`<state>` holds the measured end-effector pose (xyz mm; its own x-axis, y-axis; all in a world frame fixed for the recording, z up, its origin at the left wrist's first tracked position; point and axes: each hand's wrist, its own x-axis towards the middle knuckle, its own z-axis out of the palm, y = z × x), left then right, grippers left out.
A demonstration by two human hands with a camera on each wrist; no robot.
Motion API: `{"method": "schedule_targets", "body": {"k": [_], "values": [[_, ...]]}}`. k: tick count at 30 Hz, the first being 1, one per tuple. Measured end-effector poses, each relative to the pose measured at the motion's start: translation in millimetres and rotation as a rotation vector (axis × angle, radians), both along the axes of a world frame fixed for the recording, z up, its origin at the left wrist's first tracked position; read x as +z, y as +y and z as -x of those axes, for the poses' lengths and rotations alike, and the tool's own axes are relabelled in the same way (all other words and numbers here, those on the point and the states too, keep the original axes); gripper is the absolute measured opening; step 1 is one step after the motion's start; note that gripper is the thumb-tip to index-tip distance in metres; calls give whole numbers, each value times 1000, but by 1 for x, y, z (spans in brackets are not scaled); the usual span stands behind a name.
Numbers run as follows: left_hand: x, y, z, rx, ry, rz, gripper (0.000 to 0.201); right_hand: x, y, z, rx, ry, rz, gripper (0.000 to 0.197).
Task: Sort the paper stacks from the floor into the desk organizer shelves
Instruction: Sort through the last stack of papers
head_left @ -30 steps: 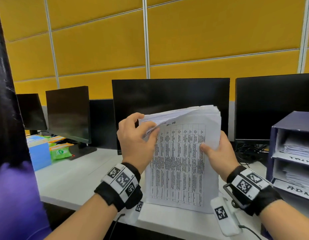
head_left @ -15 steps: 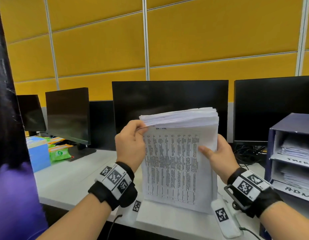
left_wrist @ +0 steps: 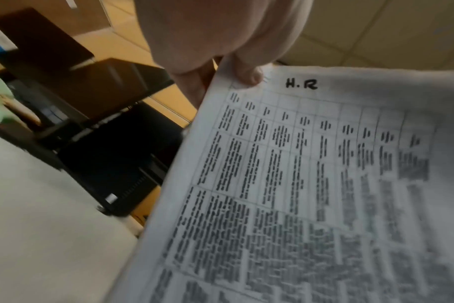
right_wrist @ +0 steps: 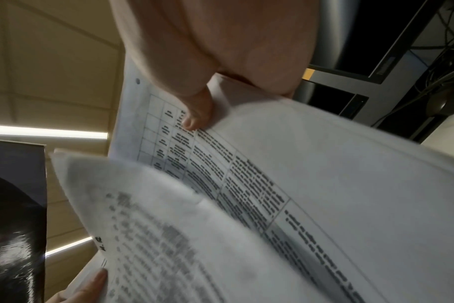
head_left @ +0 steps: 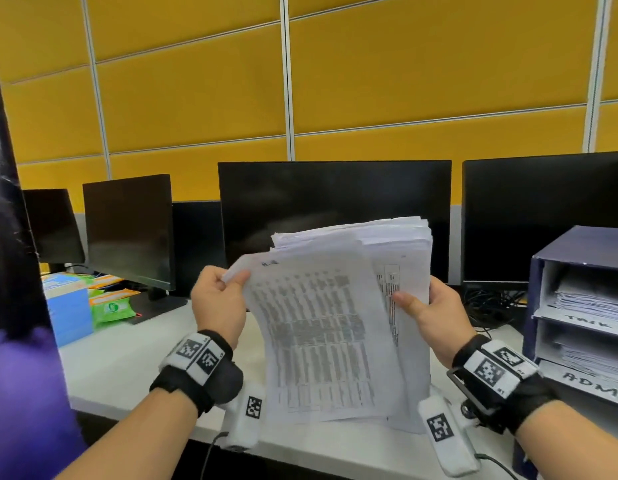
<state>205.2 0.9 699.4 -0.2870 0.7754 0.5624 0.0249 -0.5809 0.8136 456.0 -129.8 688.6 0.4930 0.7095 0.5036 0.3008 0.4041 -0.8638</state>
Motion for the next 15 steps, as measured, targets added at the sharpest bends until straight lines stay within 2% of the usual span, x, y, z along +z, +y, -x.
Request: {"method": "schedule_targets", "body": {"k": [3,7,12,15], "values": [[3,16,27,193,79,16,33,1,2,0,-40,17,4,24],[10,31,61,356,227,46,27,1,5,3,-102,28,6,26],[23,29,89,493,164,110,16,2,3,11,-146,28,23,25],[27,22,96,505,136,97,16,4,-2,11,-154,42,27,25]]}}
